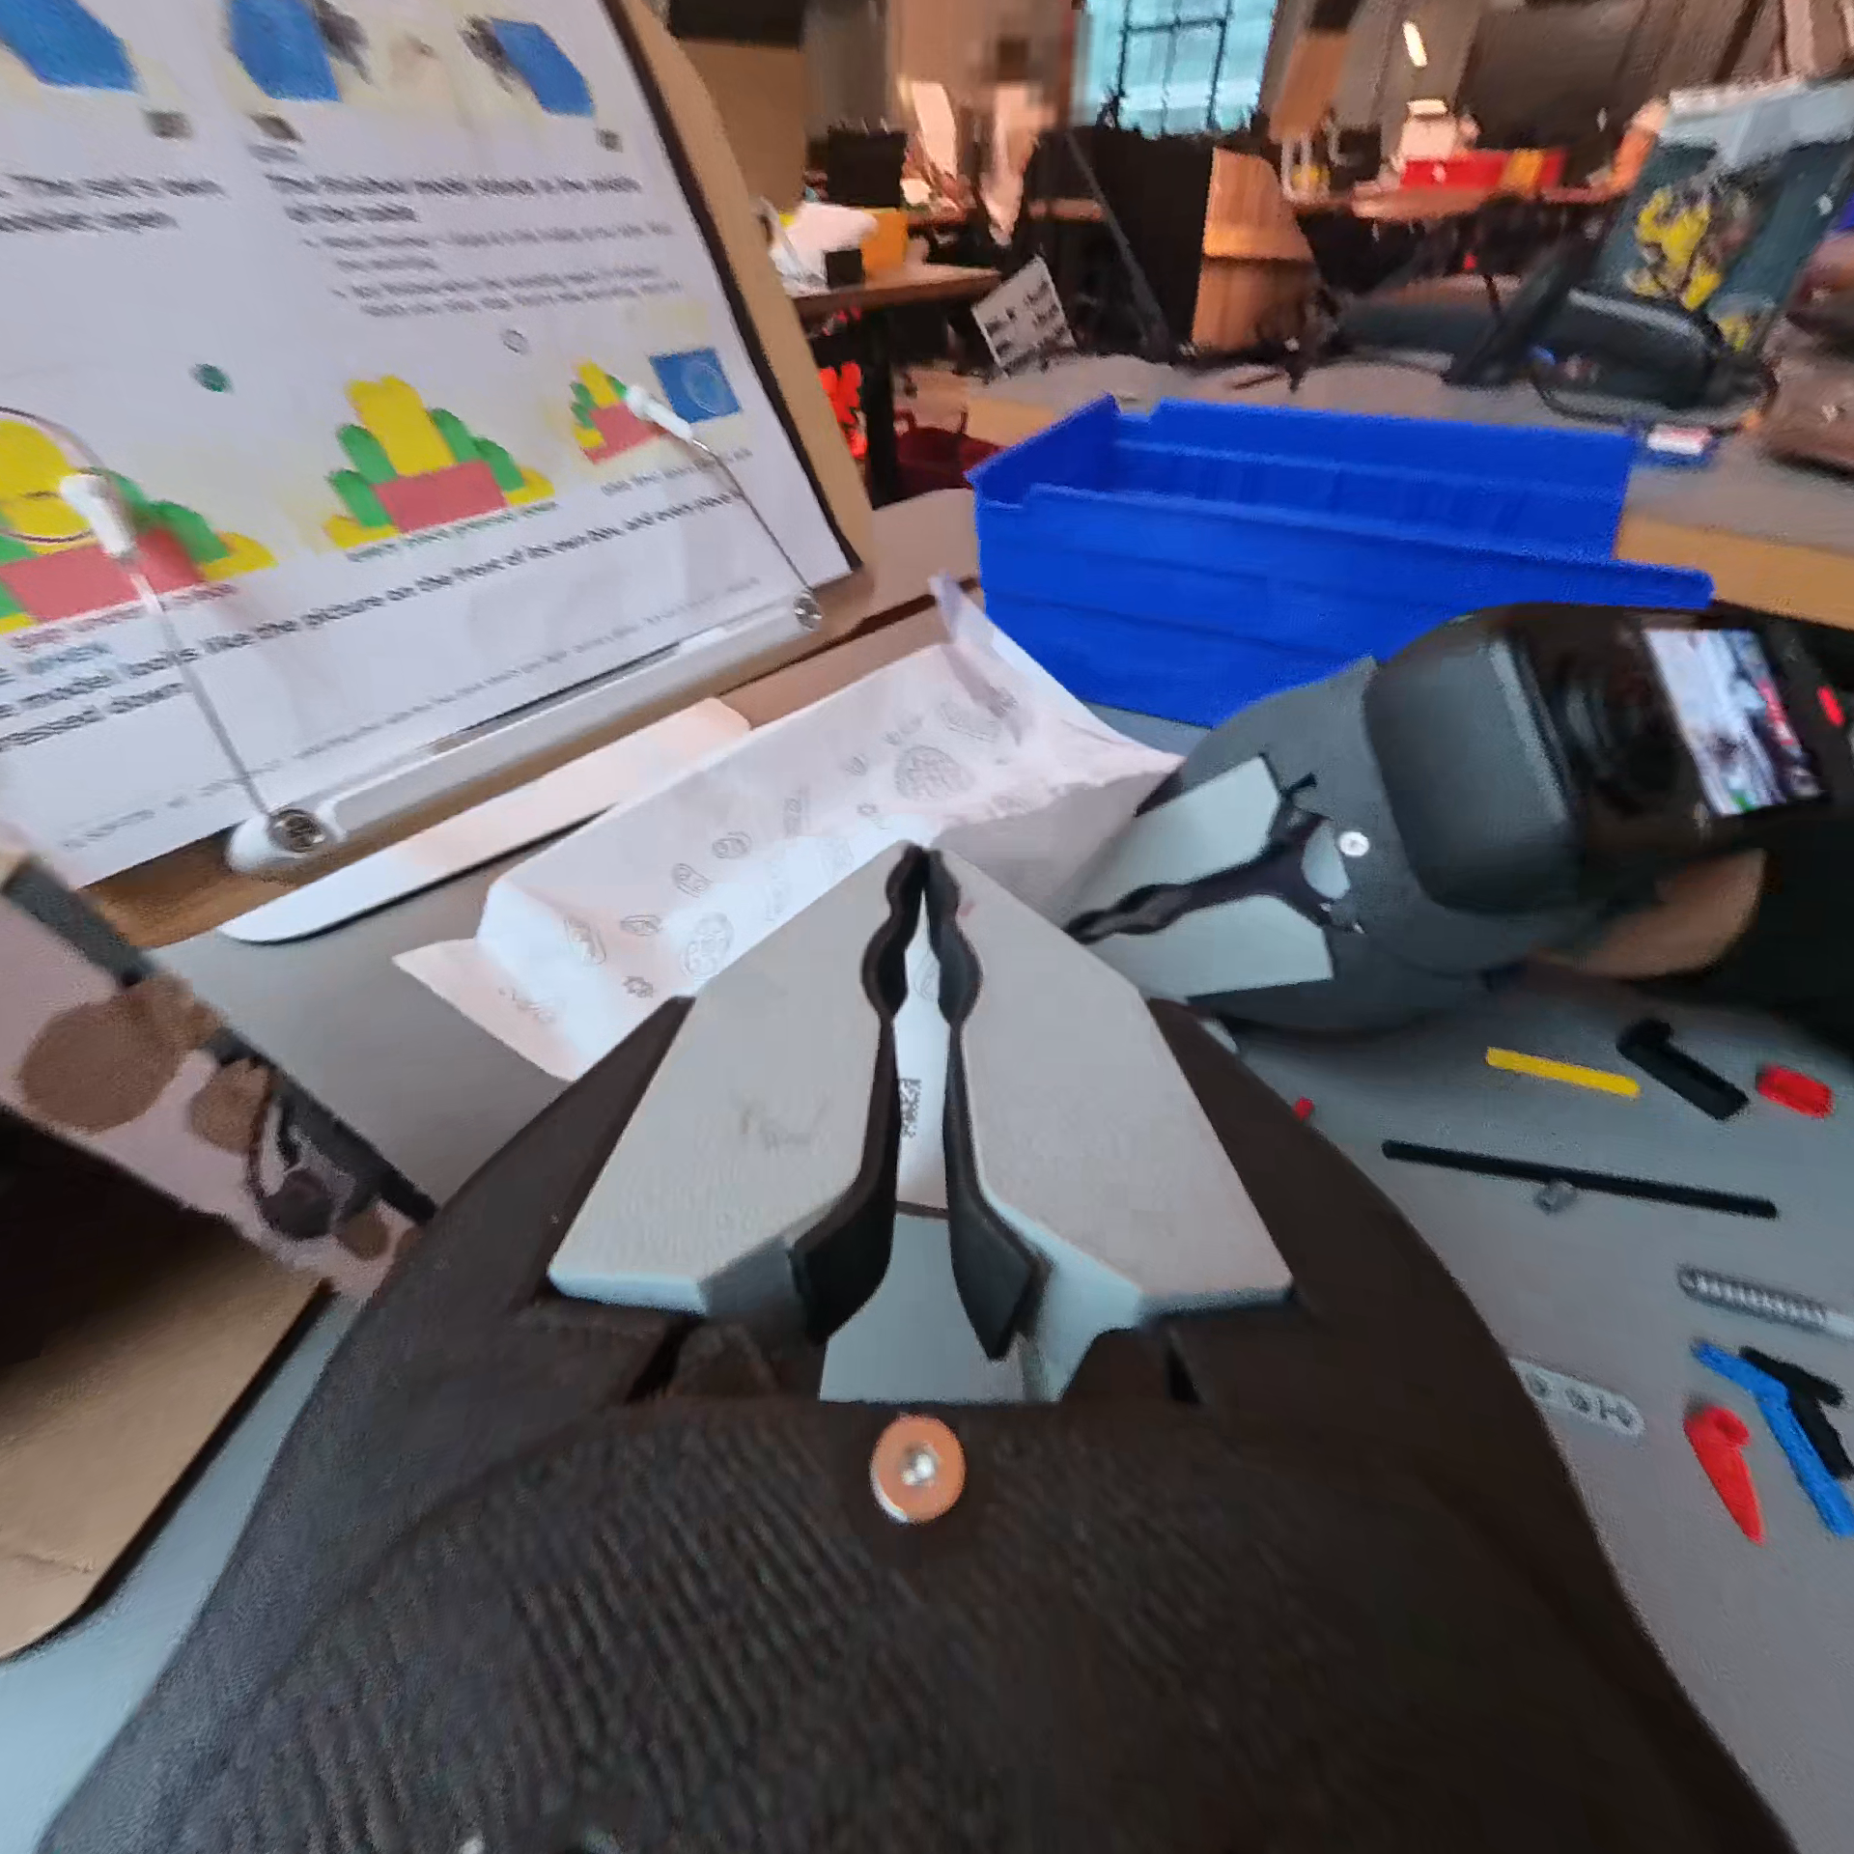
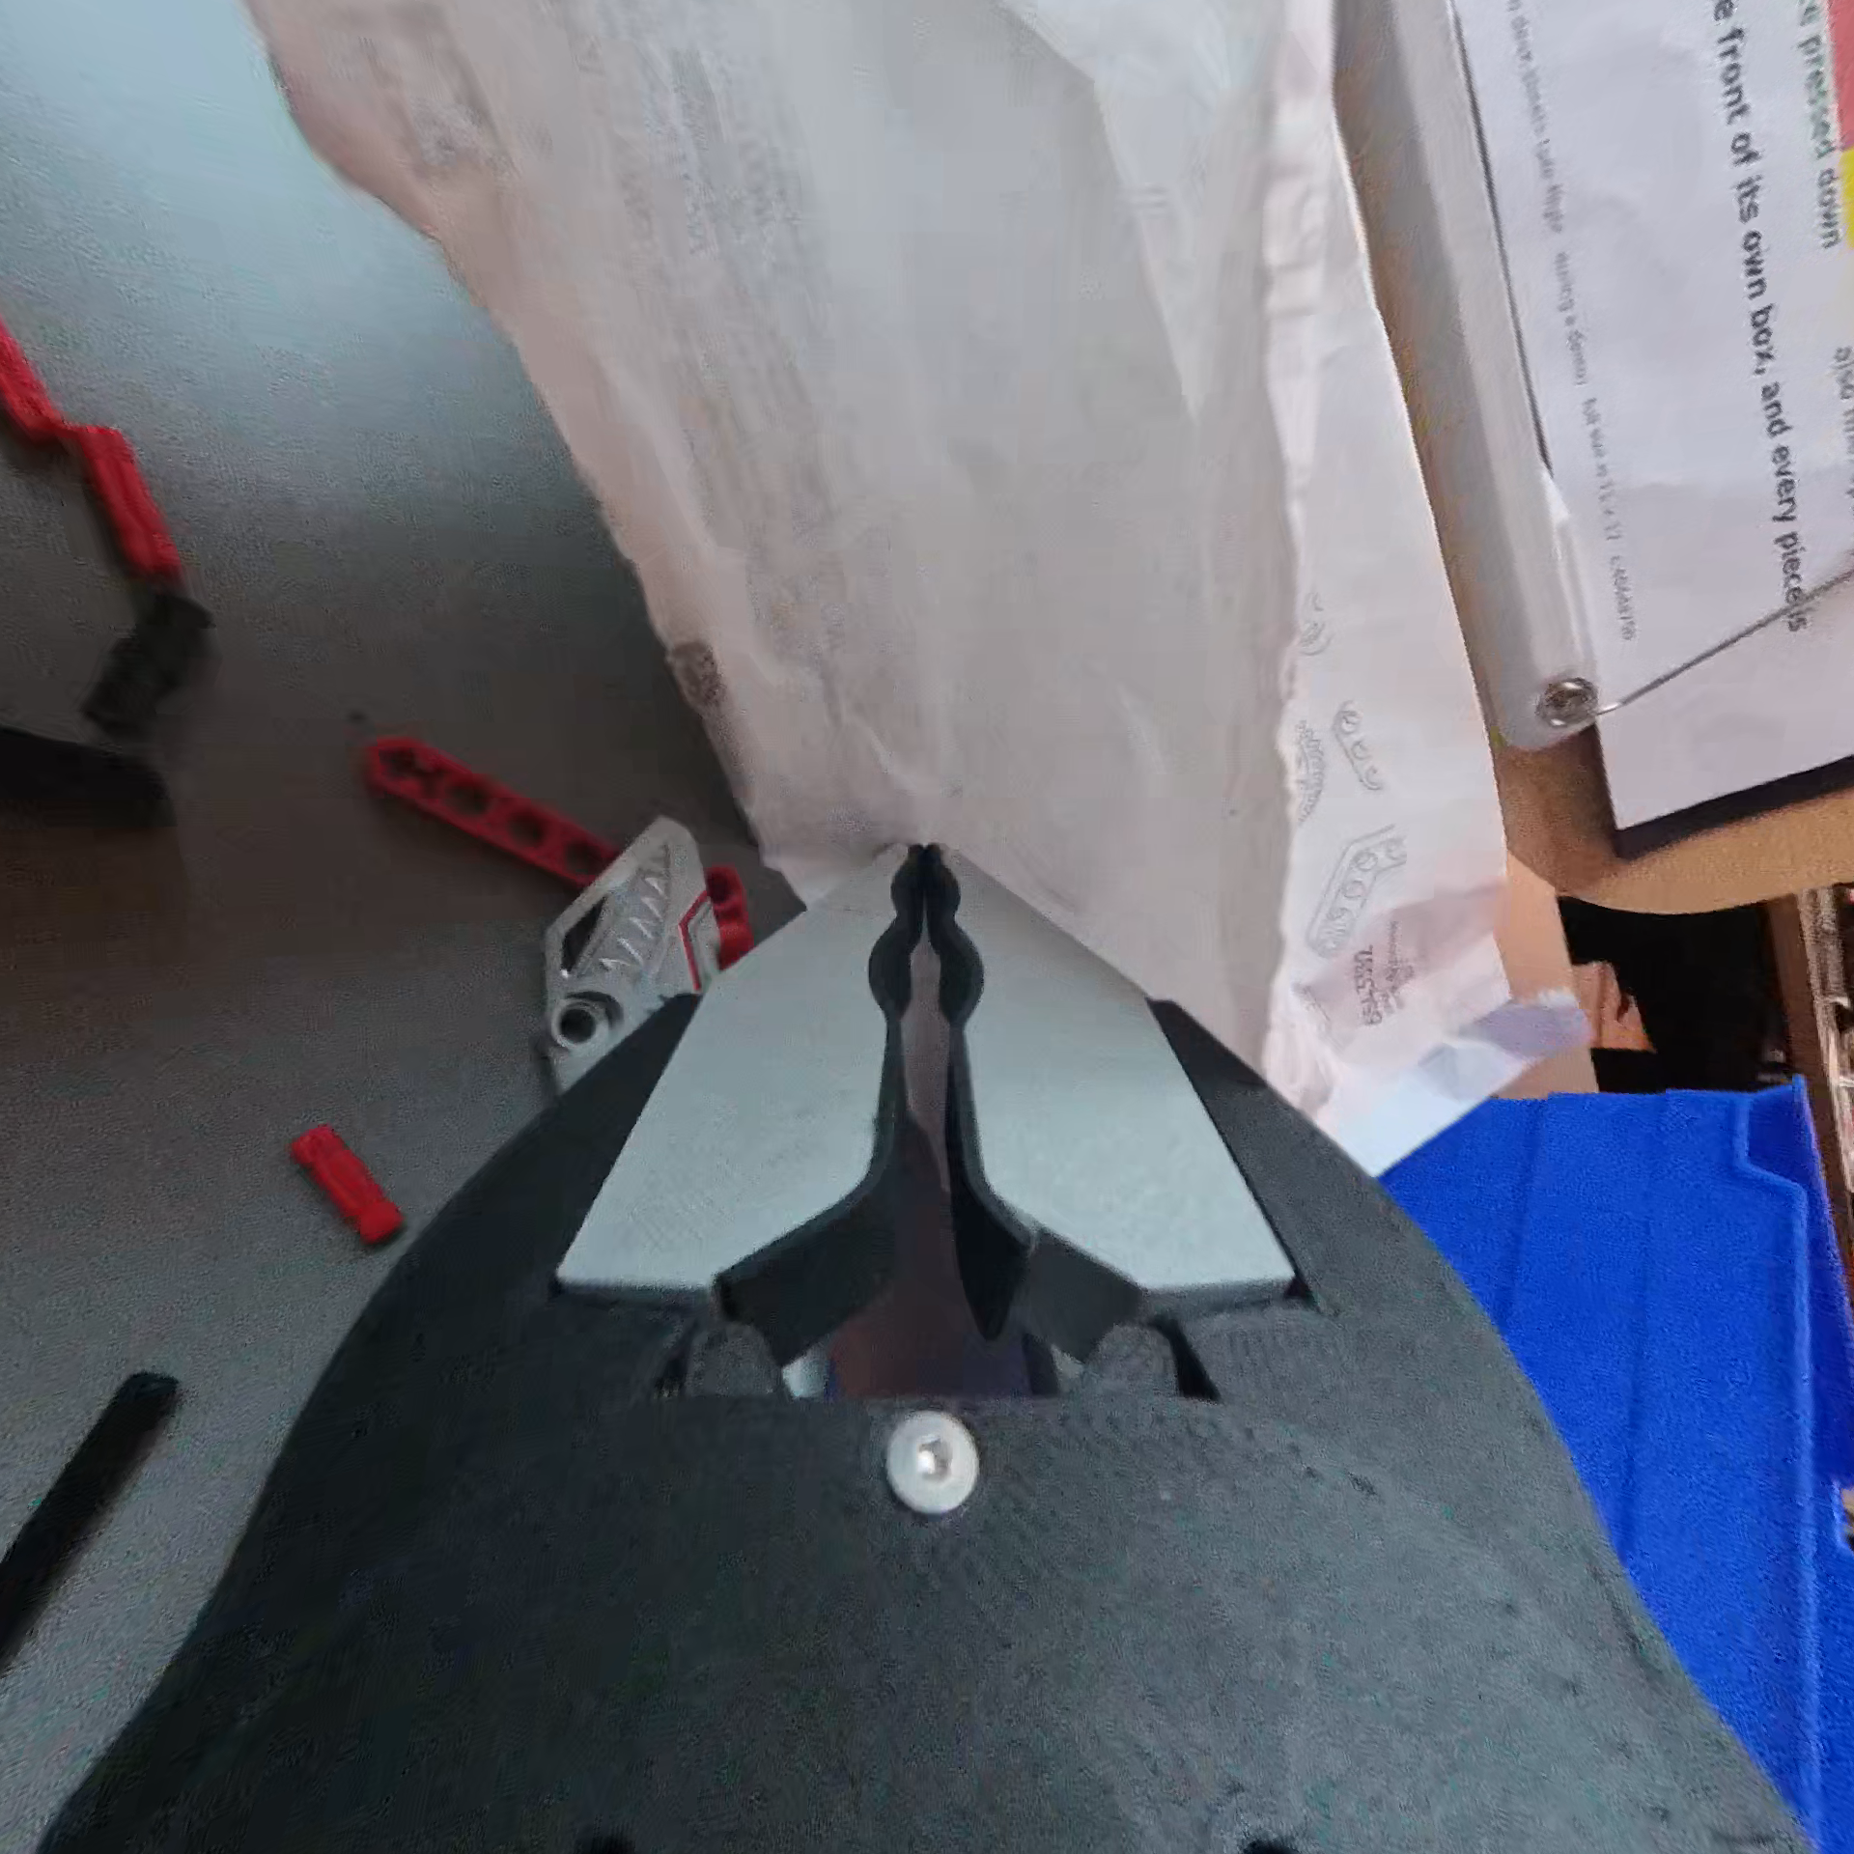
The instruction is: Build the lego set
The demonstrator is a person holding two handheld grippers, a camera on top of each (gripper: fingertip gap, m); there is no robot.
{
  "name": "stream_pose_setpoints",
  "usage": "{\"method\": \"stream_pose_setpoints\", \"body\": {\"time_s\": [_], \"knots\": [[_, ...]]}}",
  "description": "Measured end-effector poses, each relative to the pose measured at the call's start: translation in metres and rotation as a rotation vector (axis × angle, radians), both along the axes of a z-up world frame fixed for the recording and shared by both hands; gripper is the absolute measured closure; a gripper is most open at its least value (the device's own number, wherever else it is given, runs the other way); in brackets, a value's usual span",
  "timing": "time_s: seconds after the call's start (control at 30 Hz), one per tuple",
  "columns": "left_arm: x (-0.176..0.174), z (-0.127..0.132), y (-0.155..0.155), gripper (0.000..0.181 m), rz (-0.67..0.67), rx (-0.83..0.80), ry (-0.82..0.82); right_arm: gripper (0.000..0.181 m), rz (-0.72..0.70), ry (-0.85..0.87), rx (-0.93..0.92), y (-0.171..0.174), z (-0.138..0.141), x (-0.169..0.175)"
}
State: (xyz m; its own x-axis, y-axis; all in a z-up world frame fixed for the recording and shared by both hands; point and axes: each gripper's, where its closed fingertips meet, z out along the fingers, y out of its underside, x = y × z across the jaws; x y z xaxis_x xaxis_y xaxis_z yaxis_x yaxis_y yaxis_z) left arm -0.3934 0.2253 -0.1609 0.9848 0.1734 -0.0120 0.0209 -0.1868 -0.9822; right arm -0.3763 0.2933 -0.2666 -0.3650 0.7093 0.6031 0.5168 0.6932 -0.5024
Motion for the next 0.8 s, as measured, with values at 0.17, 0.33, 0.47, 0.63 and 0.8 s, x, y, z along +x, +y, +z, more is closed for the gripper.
{"method": "stream_pose_setpoints", "body": {"time_s": [0.17,0.33,0.47,0.63,0.8], "knots": [[-0.024,0.015,-0.012,0.181,0.132,0.109,0.007,0.181,0.016,-0.005,-0.014,-0.003,0.0,0.005],[-0.019,0.002,-0.007,0.181,0.086,0.044,-0.045,0.181,-0.014,0.086,-0.055,-0.002,0.025,0.002],[-0.016,-0.003,-0.004,0.181,0.07,0.012,-0.028,0.181,0.034,0.145,-0.172,-0.007,0.052,0.012],[-0.009,-0.015,0.003,0.181,0.022,-0.034,-0.056,0.142,0.244,0.282,-0.393,-0.035,0.091,0.026],[0.007,-0.013,0.005,0.181,-0.06,-0.063,-0.047,0.134,0.209,0.271,-0.022,-0.015,0.075,0.014]]}}
